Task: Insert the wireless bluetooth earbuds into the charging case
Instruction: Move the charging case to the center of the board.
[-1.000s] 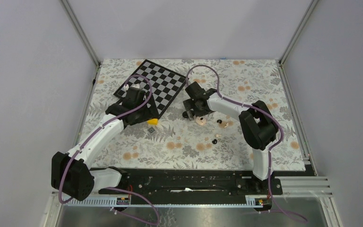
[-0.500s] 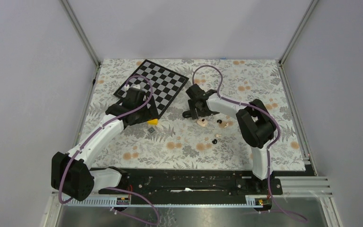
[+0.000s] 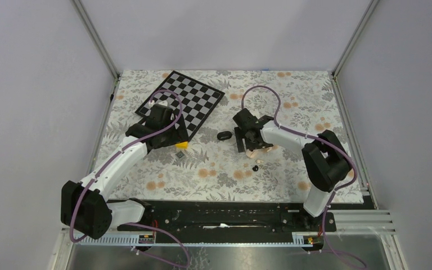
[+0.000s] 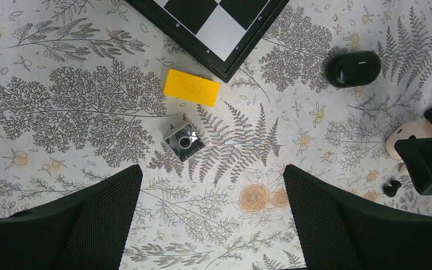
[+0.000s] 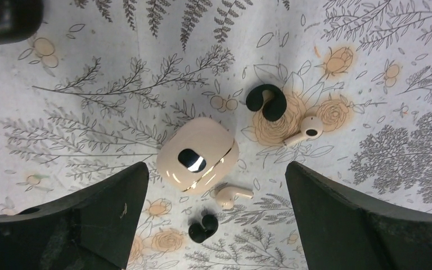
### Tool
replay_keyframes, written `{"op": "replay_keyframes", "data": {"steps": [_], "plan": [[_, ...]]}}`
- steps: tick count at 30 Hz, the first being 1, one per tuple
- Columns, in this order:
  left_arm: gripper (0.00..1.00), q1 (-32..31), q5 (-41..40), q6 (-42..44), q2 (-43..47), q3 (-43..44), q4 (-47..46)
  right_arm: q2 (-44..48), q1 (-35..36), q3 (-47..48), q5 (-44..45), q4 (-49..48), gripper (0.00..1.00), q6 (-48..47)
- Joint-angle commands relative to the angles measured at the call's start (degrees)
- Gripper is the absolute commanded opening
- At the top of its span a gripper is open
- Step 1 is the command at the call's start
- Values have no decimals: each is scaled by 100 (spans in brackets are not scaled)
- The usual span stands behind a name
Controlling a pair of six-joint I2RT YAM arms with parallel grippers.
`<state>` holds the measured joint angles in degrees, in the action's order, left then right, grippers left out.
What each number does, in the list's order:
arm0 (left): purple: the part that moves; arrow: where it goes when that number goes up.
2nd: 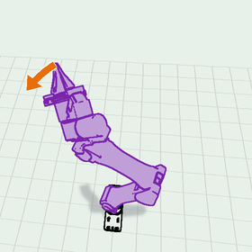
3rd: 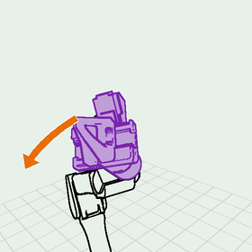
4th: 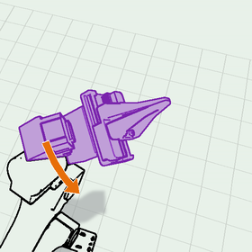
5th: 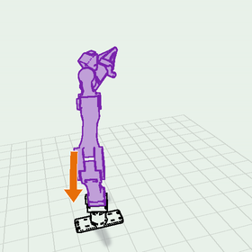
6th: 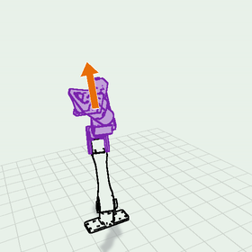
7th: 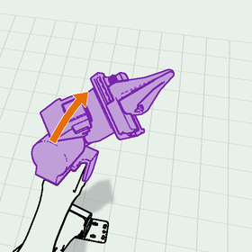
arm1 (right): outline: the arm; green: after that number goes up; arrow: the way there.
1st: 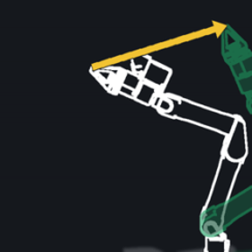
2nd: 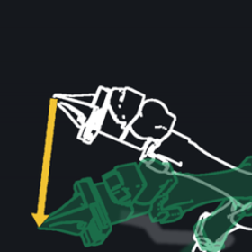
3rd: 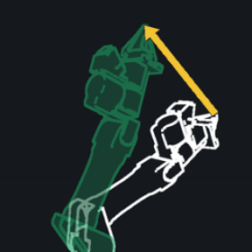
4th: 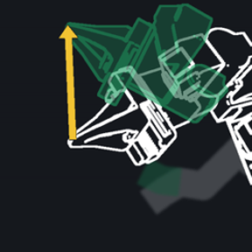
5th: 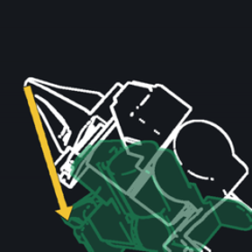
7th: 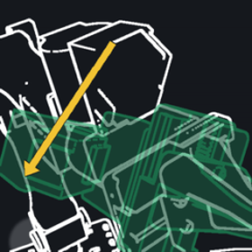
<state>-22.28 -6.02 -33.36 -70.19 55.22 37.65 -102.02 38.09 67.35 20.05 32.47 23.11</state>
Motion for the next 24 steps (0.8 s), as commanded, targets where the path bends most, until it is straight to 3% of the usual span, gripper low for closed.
{"op": "replay_keyframes", "data": {"steps": [1, 7, 11, 20, 24], "plan": [[99, 22, -13, 49, 34, 21, -33, 436, -26, -207, -368, -144, 100, 443], [99, 1, 19, 39, 105, -59, -27, 723, -52, -596, -735, -617, 100, 1273], [99, -4, 21, 49, 129, -106, -30, 609, -73, -623, -529, -715, 99, 1643], [99, -2, 459, -178, 140, -41, -82, -17, -64, -331, -738, -927, 72, 1587], [99, -4, 907, -331, 23, -3, -173, -213, -58, -114, -888, -933, 71, 1509]]}}
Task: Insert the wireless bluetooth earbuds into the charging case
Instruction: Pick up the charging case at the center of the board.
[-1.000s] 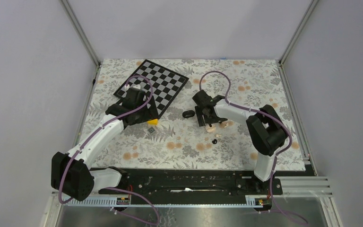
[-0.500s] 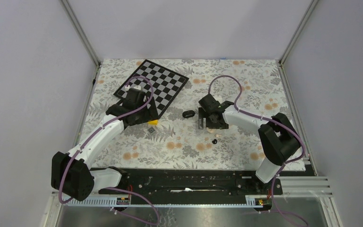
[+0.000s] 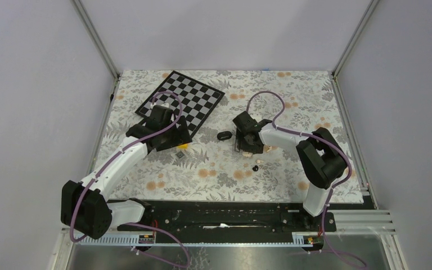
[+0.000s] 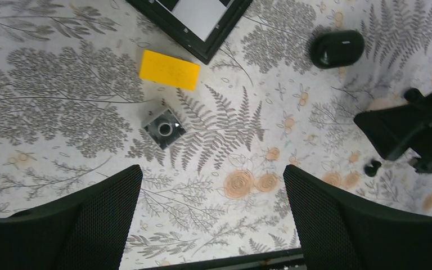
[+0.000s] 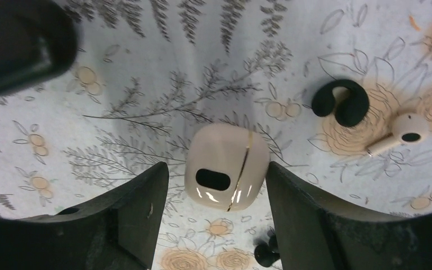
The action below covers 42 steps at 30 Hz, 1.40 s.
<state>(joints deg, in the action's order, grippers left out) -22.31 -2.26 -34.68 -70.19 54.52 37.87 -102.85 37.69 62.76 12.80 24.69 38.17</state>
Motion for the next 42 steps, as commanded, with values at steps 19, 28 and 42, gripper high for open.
{"op": "replay_keyframes", "data": {"steps": [19, 28, 42], "plan": [[99, 0, 1034, -403, -144, -167, -465, 316, 45, -3, -471, -330, 87, -504], [99, -28, 1536, -687, -242, -422, -1035, 102, 44, 82, -478, -271, 71, -774], [99, -20, 2501, -1786, -1118, -293, -1781, -230, 115, 314, -435, -170, 46, -979]]}}
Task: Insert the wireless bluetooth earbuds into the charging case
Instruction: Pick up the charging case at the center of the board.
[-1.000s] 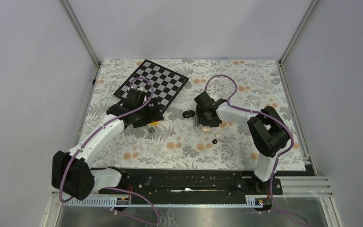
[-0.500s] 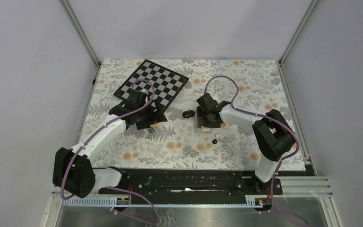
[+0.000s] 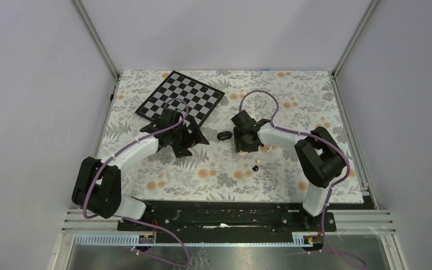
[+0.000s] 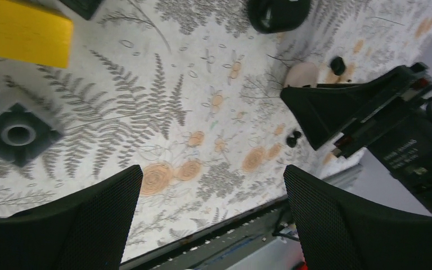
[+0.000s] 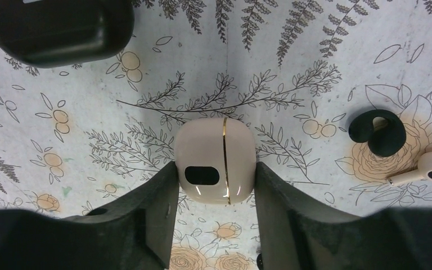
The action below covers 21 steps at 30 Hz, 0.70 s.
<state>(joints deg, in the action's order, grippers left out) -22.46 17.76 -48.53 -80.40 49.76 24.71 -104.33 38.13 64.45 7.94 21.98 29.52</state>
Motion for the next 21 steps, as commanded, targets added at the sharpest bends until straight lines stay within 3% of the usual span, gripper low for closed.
{"op": "replay_keyframes", "data": {"steps": [1, 5, 16, 18, 21], "plan": [[99, 25, 744, -538, -117, 112, -639, -60, 72, 128, 64, 99, 44, -130], [97, 426, 1751, -892, -306, -131, -1321, 254, 85, -231, -331, -370, 41, -341], [88, 541, 2864, -944, -848, -50, -2261, 1684, 188, -1436, -1364, -2124, 42, -851], [88, 522, 3055, -1180, -863, -313, -2933, 1887, 202, -1565, -1391, -2444, 43, -799], [89, 437, 3215, -2025, -776, -914, -4672, 2150, 204, -1757, -1409, -2749, 43, -656]]}}
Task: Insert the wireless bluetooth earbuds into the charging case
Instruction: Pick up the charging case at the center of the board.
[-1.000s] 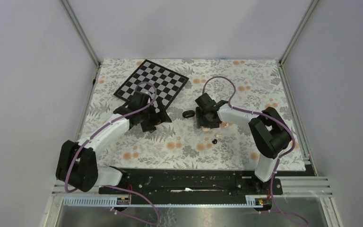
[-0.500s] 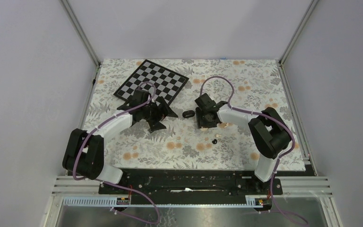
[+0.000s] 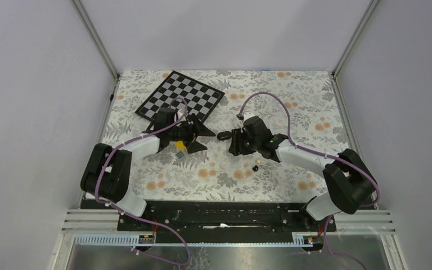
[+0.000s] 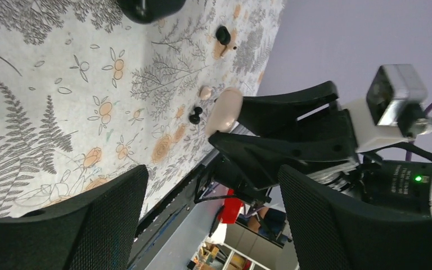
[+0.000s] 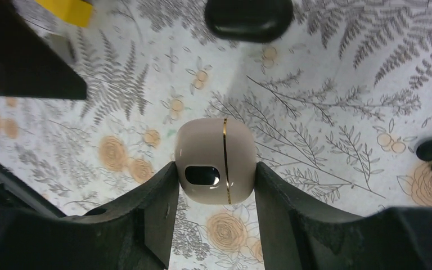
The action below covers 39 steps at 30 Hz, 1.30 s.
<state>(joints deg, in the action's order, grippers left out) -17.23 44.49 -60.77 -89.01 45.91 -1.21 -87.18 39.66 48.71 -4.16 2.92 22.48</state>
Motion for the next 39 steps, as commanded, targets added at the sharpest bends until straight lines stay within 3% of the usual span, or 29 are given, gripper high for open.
{"op": "replay_keyframes", "data": {"steps": [1, 15, 20, 27, 33, 36, 37, 39], "plan": [[89, -128, 534, -938, 75, -617, -2419, 520, 51, -221, -262, -959, 43, 104], [77, -770, 681, -980, -701, -224, -2918, 949, 53, -469, -698, -1259, 44, 170], [59, -955, 582, -990, -829, -151, -2898, 932, 58, -460, -759, -1276, 44, 190], [55, -1164, 361, -373, -791, 164, -2094, 756, 58, -358, -910, -1276, 44, 230], [31, -1187, 306, -175, -775, 269, -1788, 696, 59, -341, -884, -1276, 44, 251], [9, -1192, 280, -140, -801, 275, -1760, 658, 56, -341, -878, -1268, 47, 310], [0, -1194, 287, -89, -812, 294, -1705, 653, 59, -347, -869, -1267, 54, 340], [0, -1187, 274, 98, -809, 378, -1492, 662, 58, -343, -823, -1225, 76, 396]]}}
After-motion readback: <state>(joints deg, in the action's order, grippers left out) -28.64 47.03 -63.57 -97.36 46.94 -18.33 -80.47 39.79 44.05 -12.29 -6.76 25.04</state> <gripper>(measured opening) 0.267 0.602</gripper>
